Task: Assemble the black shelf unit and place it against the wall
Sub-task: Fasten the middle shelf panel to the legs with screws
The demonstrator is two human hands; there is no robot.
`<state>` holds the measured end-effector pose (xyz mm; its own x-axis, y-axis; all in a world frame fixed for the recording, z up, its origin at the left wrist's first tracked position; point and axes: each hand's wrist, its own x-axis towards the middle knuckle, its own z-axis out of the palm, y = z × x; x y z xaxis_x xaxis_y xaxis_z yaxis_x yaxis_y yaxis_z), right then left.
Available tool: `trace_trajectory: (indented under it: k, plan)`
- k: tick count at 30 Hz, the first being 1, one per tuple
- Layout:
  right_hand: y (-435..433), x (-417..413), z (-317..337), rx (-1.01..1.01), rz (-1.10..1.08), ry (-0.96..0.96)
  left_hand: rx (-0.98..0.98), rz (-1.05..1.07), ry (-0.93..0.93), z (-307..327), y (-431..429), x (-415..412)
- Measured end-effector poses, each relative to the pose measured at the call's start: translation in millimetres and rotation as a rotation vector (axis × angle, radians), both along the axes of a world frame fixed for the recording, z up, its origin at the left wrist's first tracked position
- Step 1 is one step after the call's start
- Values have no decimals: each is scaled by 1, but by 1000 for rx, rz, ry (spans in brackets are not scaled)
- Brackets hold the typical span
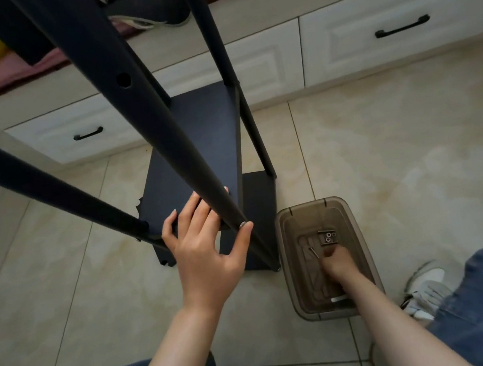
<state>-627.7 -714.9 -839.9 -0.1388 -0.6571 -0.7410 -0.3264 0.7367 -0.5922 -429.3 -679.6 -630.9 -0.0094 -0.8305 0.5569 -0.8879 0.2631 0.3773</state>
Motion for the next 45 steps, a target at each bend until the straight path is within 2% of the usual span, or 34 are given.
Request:
trace_trajectory:
  k: [8,17,21,30,32,34,37,41,45]
  plan:
    - [-22,6,-6,-192,121,244,-39,6,-26,-4,-5,-5]
    - [-25,5,-14,-198,151,411,-57,15,-26,-7,-6,-5]
    - [-23,5,-10,-171,233,513,-54,13,-16,-6,-6,-6]
    - [-30,-1,-6,-134,305,587,-37,23,-9,-6,-6,-7]
    - [-30,-2,-6,-136,292,550,-32,25,-10,-5,-6,-7]
    - [-30,-1,-11,-185,215,415,-34,25,-12,-5,-6,-7]
    - [-25,4,-8,-235,-8,130,-28,29,-22,-4,-6,-7]
    - [-10,14,12,-243,-356,-155,-10,43,-18,-3,-6,-9]
    - [3,30,48,-362,-568,-307,22,72,-31,-3,-8,-11]
